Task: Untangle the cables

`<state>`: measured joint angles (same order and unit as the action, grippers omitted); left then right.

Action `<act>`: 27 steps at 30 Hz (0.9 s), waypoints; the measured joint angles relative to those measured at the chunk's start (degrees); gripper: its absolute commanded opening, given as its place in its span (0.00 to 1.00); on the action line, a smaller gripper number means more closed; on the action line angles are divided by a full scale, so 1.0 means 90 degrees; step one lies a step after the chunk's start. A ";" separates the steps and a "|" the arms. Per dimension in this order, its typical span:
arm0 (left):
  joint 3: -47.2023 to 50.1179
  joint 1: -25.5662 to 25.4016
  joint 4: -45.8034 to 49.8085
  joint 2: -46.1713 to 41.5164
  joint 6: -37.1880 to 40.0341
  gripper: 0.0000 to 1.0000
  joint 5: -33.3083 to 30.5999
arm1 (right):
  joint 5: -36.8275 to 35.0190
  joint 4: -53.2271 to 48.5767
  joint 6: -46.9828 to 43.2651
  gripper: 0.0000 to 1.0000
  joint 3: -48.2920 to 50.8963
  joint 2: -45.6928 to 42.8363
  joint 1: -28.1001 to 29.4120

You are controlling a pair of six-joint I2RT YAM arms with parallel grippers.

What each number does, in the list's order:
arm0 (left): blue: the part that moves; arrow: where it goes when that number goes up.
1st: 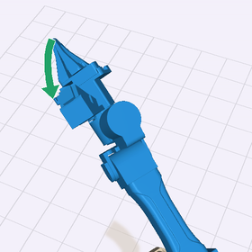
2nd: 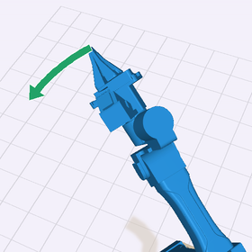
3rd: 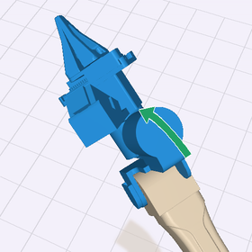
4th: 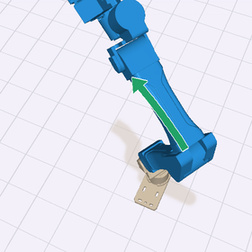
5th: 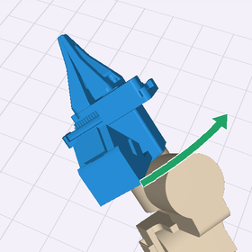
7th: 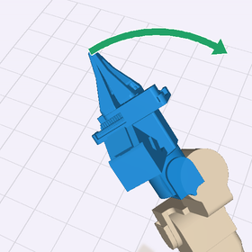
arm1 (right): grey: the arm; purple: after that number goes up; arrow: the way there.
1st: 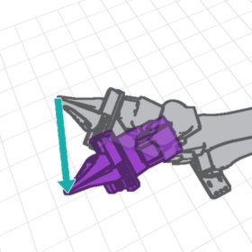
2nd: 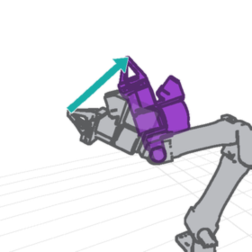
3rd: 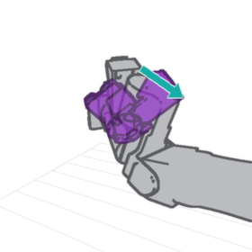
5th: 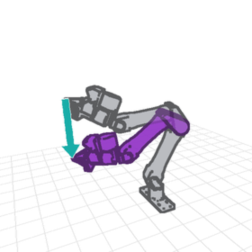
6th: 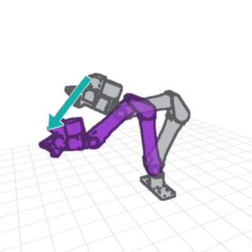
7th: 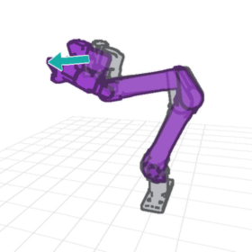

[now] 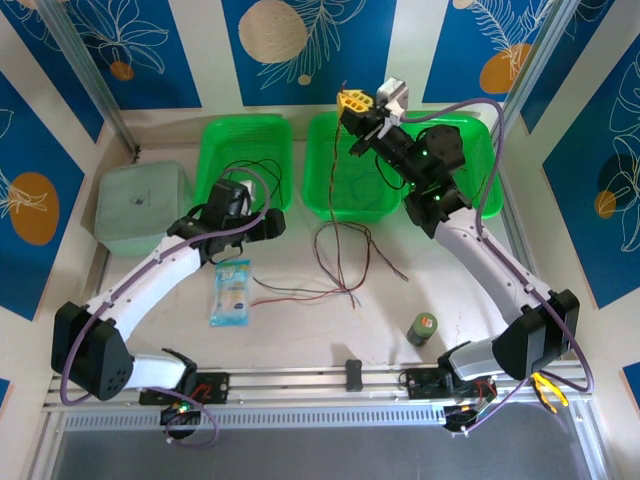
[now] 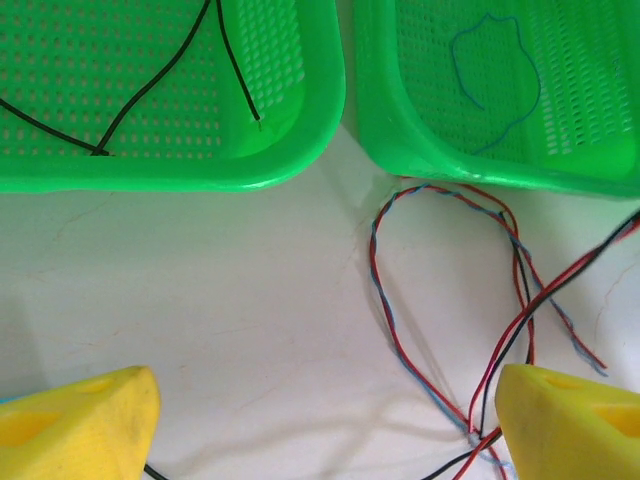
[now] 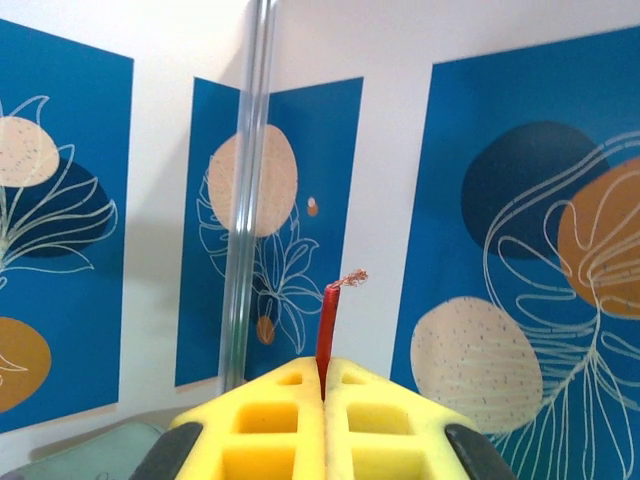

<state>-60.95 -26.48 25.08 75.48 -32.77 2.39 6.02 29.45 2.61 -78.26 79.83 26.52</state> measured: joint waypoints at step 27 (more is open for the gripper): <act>-0.1965 0.0471 0.0364 -0.0362 0.0529 0.86 0.0799 | 0.1052 -0.1758 -0.0243 0.00 -0.1132 -0.0765 -0.0112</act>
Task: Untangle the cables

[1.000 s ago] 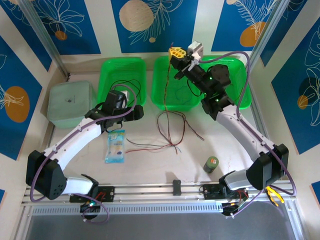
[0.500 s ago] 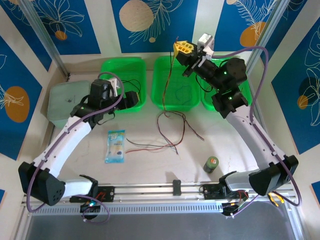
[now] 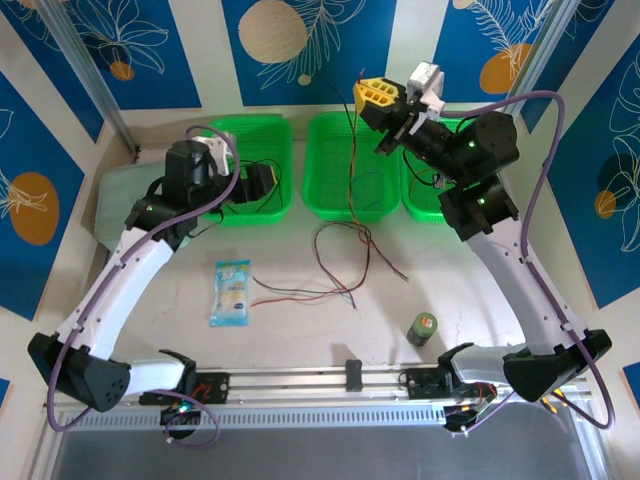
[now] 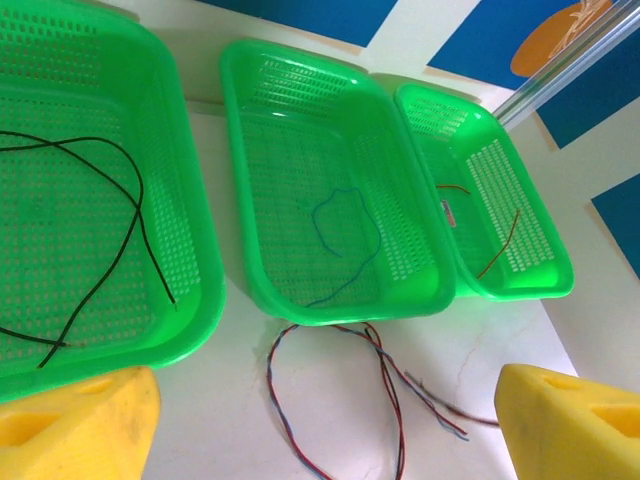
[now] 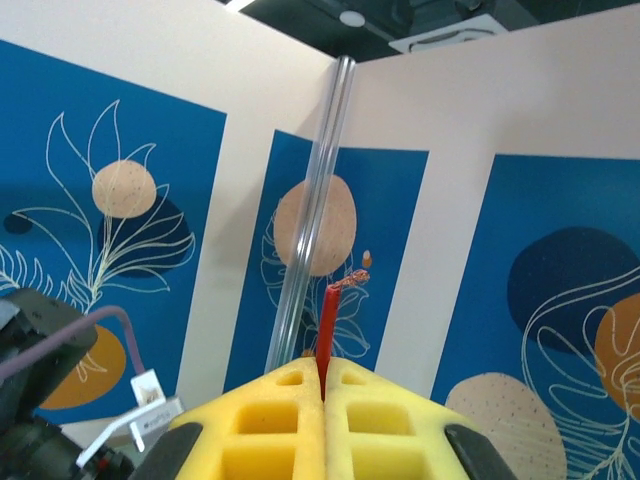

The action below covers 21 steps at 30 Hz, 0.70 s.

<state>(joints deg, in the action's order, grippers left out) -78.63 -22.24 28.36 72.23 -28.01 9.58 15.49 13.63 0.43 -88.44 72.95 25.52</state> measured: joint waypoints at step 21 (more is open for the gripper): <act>-0.0869 -0.0231 -0.1447 0.0539 -0.1010 0.81 0.1797 | 0.1596 -0.0561 0.0277 0.00 0.0194 0.0381 -0.0119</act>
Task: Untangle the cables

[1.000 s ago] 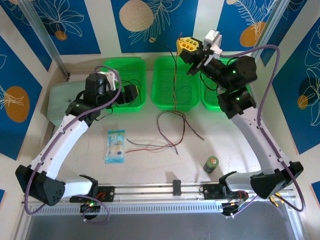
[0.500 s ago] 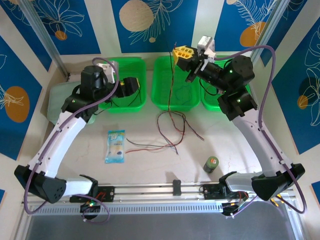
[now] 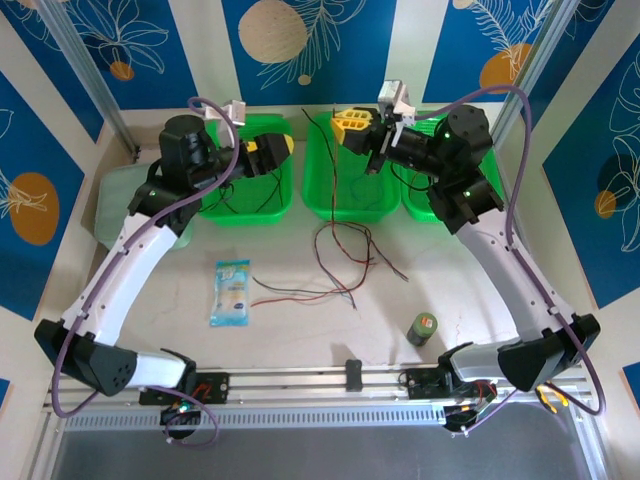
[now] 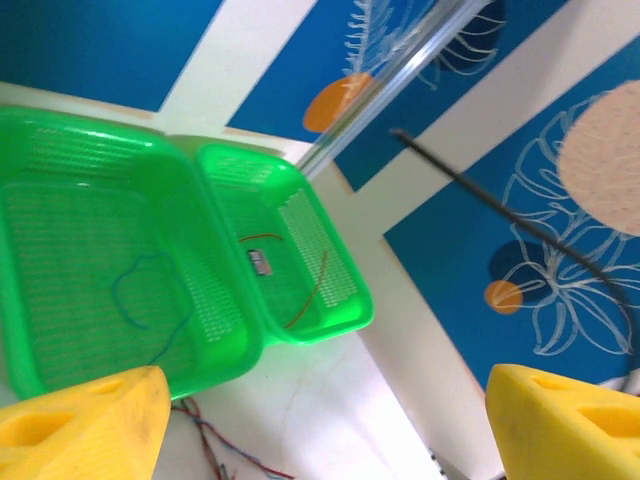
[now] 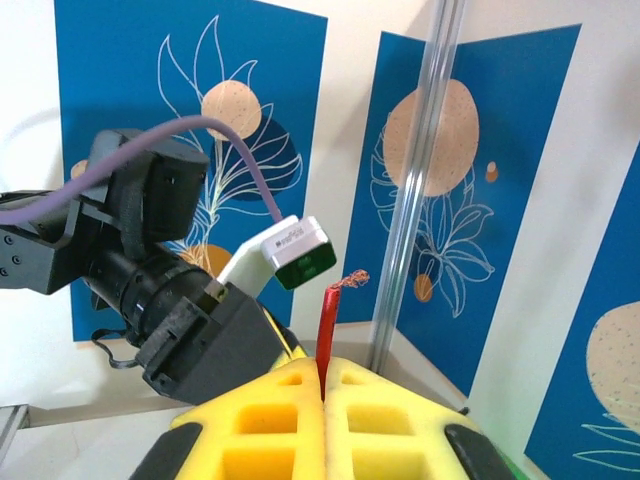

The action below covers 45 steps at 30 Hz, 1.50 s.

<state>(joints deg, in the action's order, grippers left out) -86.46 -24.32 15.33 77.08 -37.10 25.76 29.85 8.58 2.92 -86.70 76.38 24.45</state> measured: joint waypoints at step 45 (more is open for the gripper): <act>-0.0386 -0.0969 -0.1151 0.0971 -0.0457 0.02 0.0075 | 0.0017 0.0136 0.0129 0.00 0.0240 0.0148 -0.0053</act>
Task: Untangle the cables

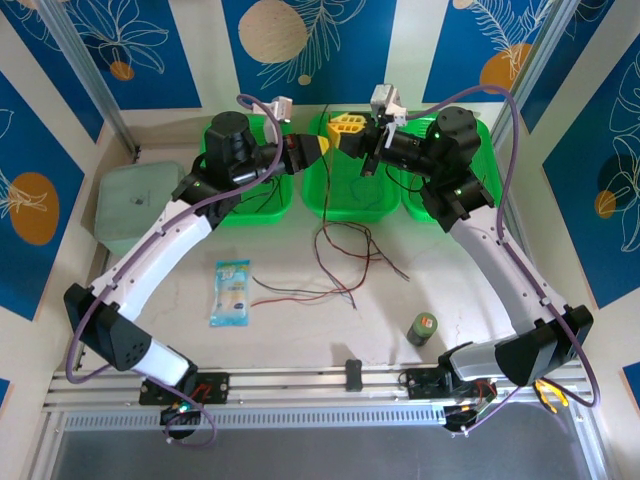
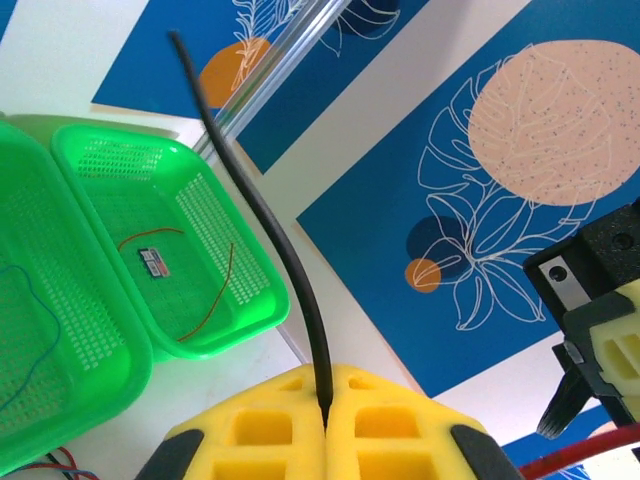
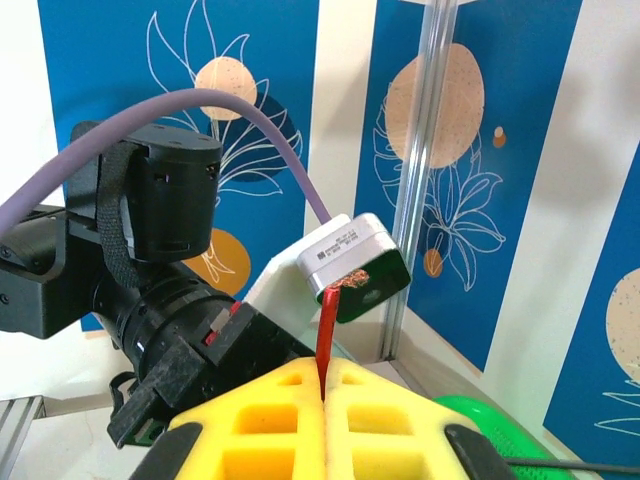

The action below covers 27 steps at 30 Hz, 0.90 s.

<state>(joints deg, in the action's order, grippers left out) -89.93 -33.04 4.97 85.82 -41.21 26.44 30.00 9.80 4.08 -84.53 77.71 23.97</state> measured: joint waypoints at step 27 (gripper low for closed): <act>-0.2735 0.0066 0.1078 -0.0158 0.1865 0.00 -0.1707 | -0.3155 -0.0192 -0.2052 0.00 0.0124 -0.1518 -0.0447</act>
<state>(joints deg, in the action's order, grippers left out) -114.54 -32.45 14.68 84.40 -24.43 11.07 1.61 8.08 -14.39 -83.42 64.05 19.94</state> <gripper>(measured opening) 0.065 0.052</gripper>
